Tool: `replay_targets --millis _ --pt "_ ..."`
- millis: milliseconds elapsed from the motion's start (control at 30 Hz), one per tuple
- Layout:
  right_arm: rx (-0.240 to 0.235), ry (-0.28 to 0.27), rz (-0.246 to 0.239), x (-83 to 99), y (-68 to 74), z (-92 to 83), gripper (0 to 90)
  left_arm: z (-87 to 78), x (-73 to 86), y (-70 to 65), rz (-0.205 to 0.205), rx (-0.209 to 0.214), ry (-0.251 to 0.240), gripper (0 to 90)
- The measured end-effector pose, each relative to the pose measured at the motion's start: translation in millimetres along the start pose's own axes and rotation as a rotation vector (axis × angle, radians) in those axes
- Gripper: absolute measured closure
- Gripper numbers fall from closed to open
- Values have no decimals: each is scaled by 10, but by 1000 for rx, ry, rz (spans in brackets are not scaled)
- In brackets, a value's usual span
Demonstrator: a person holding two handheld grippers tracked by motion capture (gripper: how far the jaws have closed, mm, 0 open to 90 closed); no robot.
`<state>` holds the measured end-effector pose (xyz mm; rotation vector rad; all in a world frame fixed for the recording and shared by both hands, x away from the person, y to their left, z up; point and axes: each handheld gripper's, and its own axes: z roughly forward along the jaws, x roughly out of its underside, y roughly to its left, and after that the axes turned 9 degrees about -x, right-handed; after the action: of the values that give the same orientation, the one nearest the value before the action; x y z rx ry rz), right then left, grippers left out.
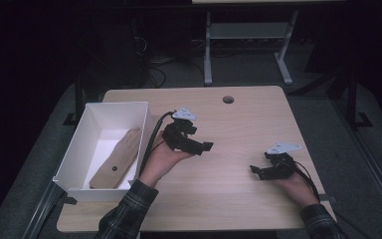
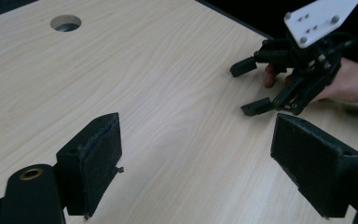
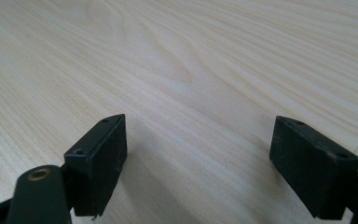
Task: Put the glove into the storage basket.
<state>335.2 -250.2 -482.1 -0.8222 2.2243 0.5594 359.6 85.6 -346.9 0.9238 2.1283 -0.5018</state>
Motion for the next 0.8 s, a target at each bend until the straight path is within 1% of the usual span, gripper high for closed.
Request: replay_targets --millis 67,167,233,267,300,333,367,500,533,600,667,767,800 --pt "-1 0 -2 0 0 0 186 54 46 -23 17 -2 9 156" --pt "0 -1 -3 0 -1 1 186 128 113 -55 18 -1 12 157" --pt "0 -1 -3 0 -1 1 186 187 168 -67 30 3 25 156" --pt "0 -1 -3 0 -1 1 186 207 187 -73 28 5 24 156" --pt "-1 -1 -3 0 -1 1 186 234 215 -73 38 6 30 156" --pt "0 -1 -3 0 -1 1 186 253 233 -82 30 4 28 156" --pt "0 -1 -3 0 -1 1 186 275 259 -84 40 1 36 156" --pt "0 0 -3 0 -1 0 186 341 353 -88 48 1 36 156" --pt "0 0 -3 0 -1 1 186 357 386 -95 41 1 34 156" --pt "0 0 -3 0 -1 1 186 392 448 -86 51 -3 44 156" --pt "0 0 -3 0 -1 1 186 428 514 -91 50 -4 43 156" --pt "0 0 -3 0 -1 0 186 479 603 -90 61 -12 54 156" --pt "0 0 -3 0 -1 1 186 490 622 -93 57 -14 53 156"
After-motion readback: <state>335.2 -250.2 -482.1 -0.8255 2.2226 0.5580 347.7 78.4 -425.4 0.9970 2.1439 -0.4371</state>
